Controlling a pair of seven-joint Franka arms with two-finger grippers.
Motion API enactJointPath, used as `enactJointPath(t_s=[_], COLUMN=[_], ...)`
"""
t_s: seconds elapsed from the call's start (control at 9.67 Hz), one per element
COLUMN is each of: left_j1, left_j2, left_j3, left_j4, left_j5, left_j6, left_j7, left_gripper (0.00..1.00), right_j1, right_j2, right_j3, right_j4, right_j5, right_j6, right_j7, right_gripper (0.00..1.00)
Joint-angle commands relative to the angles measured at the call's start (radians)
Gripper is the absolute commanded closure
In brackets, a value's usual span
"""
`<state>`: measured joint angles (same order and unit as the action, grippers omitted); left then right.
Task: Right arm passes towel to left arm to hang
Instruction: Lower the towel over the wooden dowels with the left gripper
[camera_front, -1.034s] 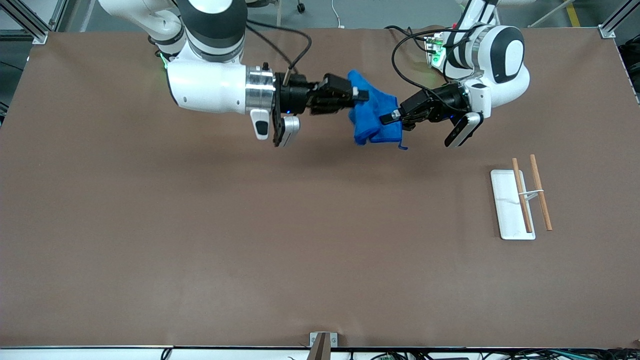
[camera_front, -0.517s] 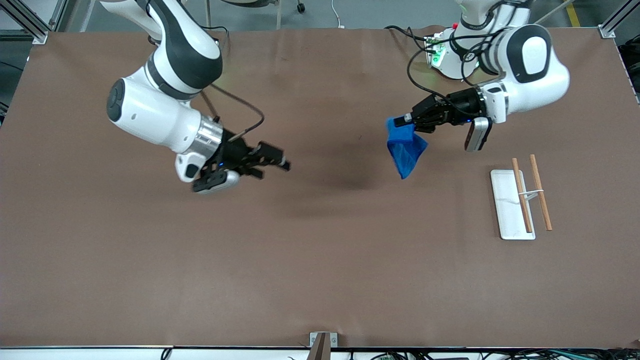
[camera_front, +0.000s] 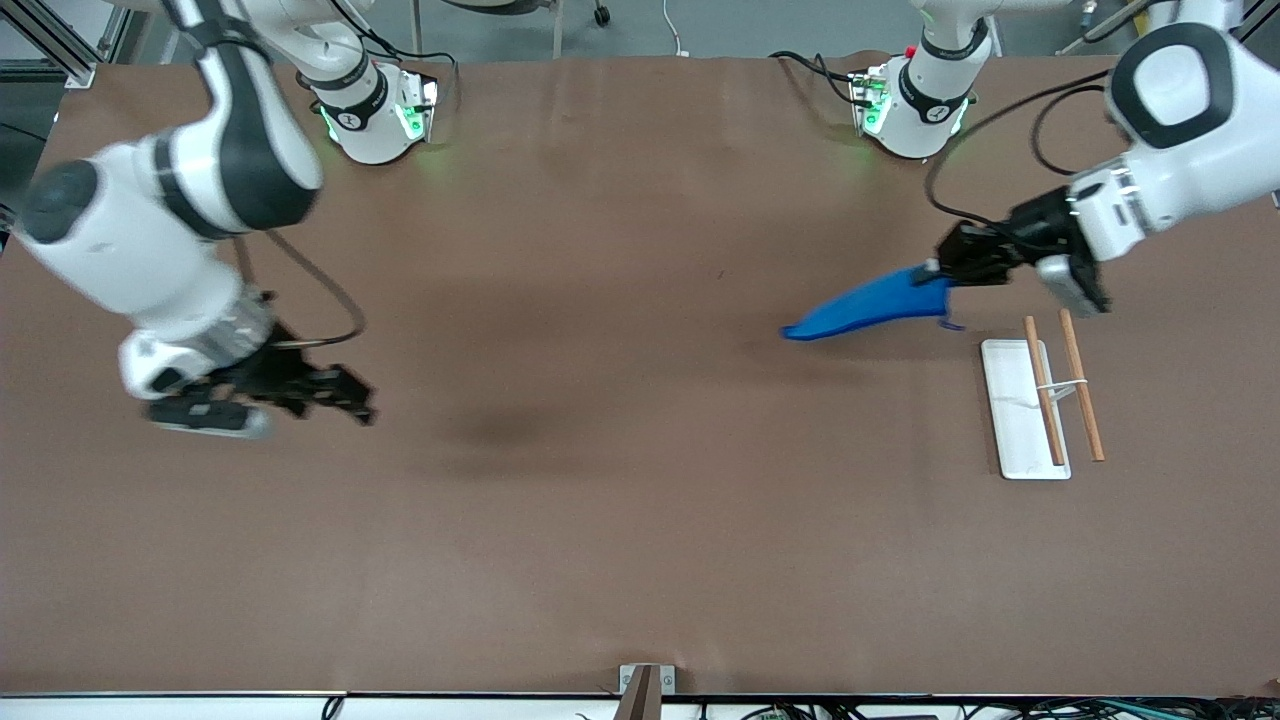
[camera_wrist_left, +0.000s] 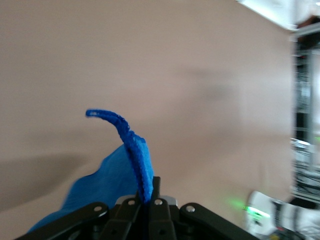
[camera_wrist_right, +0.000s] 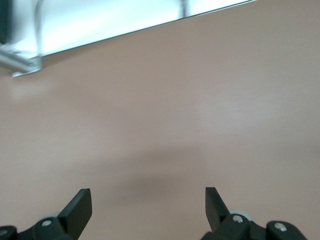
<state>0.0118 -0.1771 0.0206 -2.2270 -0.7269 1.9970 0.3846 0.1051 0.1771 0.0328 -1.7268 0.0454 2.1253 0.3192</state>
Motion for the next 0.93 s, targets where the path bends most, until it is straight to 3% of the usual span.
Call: enactJointPath(t_s=[0.0, 0.21, 0.52, 0.83], left_j1=[0.005, 0.008, 0.02, 0.043], left_j2=[0.103, 0.18, 0.249, 0.304], left_j3=[0.073, 0.113, 0.226, 0.317], left_j4=[0.091, 0.17, 0.179, 0.182], left_j5=[0.203, 0.303, 0.305, 0.302], left_j6=[0.002, 0.016, 0.153, 0.178], left_j7=[-0.026, -0.026, -0.019, -0.015], left_gripper=[1.0, 1.0, 1.0, 0.99], right_j1=[-0.057, -0.119, -0.139, -0.153], right_j2=[-0.06, -0.132, -0.202, -0.2], right_j3=[-0.014, -0.017, -0.088, -0.088], right_j4=[0.045, 0.07, 0.125, 0.228], right_j5=[-0.085, -0.085, -0.068, -0.068], right_j6=[-0.158, -0.296, -0.477, -0.611], right_j7=[0.0, -0.044, -0.166, -0.209], right_gripper=[0.0, 0.0, 0.0, 0.0])
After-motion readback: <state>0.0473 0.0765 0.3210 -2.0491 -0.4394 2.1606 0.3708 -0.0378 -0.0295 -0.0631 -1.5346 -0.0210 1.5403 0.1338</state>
